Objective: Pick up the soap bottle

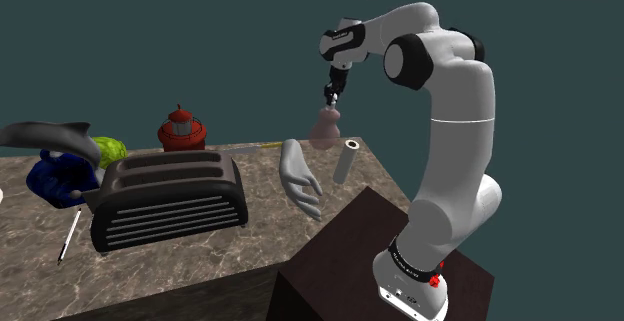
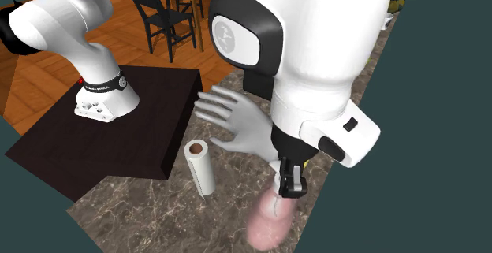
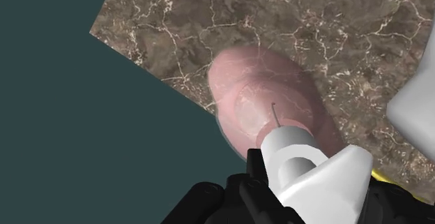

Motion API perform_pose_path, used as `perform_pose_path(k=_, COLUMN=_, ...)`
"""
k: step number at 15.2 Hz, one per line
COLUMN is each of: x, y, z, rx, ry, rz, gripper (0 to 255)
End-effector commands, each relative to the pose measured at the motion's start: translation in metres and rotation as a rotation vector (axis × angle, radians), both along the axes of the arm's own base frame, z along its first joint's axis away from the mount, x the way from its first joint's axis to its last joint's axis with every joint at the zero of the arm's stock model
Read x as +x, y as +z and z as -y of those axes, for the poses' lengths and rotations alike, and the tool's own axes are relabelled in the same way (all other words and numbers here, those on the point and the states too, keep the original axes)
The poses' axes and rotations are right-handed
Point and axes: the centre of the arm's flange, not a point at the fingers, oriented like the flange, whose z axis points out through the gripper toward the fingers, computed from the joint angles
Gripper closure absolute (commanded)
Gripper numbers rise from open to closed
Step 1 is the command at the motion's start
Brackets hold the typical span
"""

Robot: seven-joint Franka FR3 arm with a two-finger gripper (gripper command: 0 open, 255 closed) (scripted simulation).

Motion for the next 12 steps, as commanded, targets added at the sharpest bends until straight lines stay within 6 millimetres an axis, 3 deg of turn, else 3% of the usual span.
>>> perform_pose_path(k=1, x=-0.001, y=0.011, z=0.000, rx=-0.001, ry=0.000, rz=0.001, gripper=255)
perform_pose_path(k=10, x=-0.001, y=0.059, z=0.000, rx=-0.001, ry=0.000, rz=0.001, gripper=255)
perform_pose_path(k=12, x=-0.001, y=0.060, z=0.000, rx=-0.001, ry=0.000, rz=0.001, gripper=255)
